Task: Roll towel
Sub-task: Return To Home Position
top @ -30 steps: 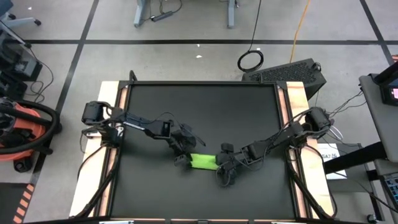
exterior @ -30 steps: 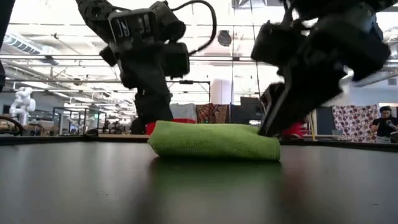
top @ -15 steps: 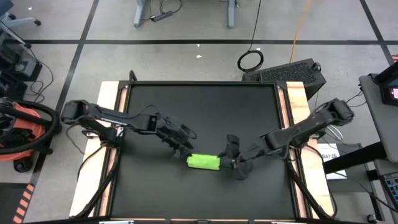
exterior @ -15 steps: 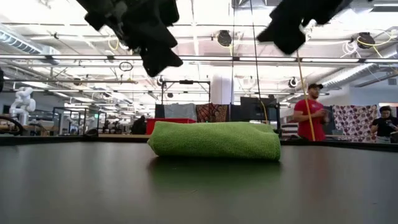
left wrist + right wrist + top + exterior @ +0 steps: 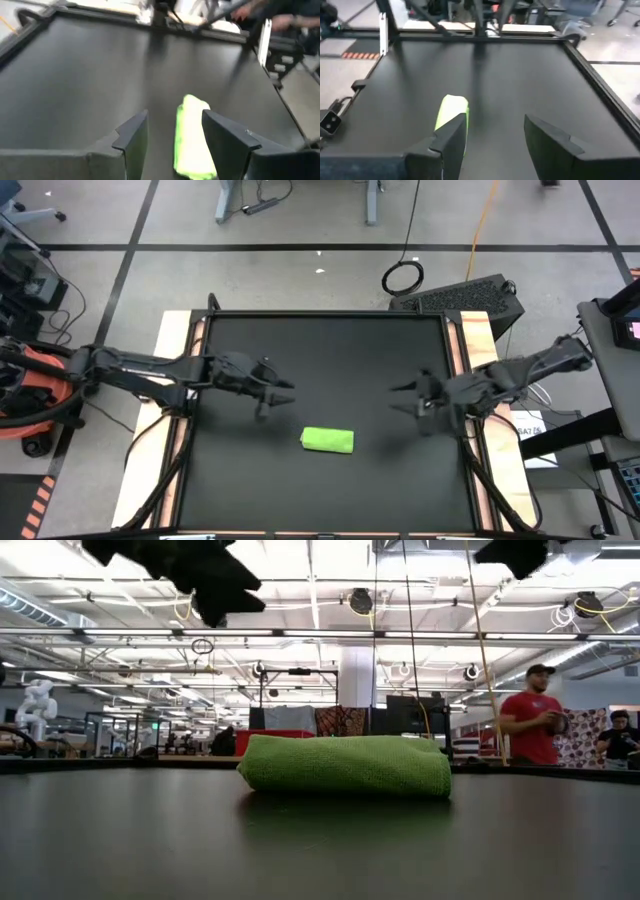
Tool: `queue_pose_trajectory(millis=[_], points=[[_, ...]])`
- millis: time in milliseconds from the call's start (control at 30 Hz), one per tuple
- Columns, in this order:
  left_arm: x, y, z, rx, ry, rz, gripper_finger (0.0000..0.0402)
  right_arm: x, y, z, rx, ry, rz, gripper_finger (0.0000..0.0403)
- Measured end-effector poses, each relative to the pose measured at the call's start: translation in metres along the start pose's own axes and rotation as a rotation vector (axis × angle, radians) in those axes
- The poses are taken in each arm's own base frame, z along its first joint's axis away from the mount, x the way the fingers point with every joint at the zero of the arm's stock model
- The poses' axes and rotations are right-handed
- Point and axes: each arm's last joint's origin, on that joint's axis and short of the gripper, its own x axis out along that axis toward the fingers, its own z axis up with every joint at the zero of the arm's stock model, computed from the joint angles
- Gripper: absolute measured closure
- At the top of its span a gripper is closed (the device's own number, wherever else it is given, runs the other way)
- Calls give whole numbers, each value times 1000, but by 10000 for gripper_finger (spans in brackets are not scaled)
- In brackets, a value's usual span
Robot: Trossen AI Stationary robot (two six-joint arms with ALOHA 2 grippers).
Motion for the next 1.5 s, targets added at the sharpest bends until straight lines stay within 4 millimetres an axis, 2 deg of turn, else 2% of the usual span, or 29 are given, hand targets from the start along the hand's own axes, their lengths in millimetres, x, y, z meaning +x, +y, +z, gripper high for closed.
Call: queue_pose_trajectory(millis=[133,300,567,700,933,1033,1267,1500], points=[[-15,8,-20,-81,-74,33,213,-26,-15,-17,58,-62,-26,216],[-24,15,-51,-181,-132,65,213,-42,-29,-56,155,-137,-29,233],[-31,21,-90,-304,-171,112,213,-35,-40,-126,291,-176,-35,251],[-34,24,-102,-346,-242,135,213,-29,-41,-150,343,-215,-28,252],[-38,30,-137,-457,-327,191,213,-20,-43,-164,358,-205,-130,253],[-41,33,-150,-507,-390,218,213,-21,-44,-163,359,-214,-152,253],[-42,33,-151,-480,-389,248,213,-21,-45,-163,367,-220,-183,262],[-42,31,-151,-473,-371,190,213,-21,-45,-163,337,-218,-187,264]])
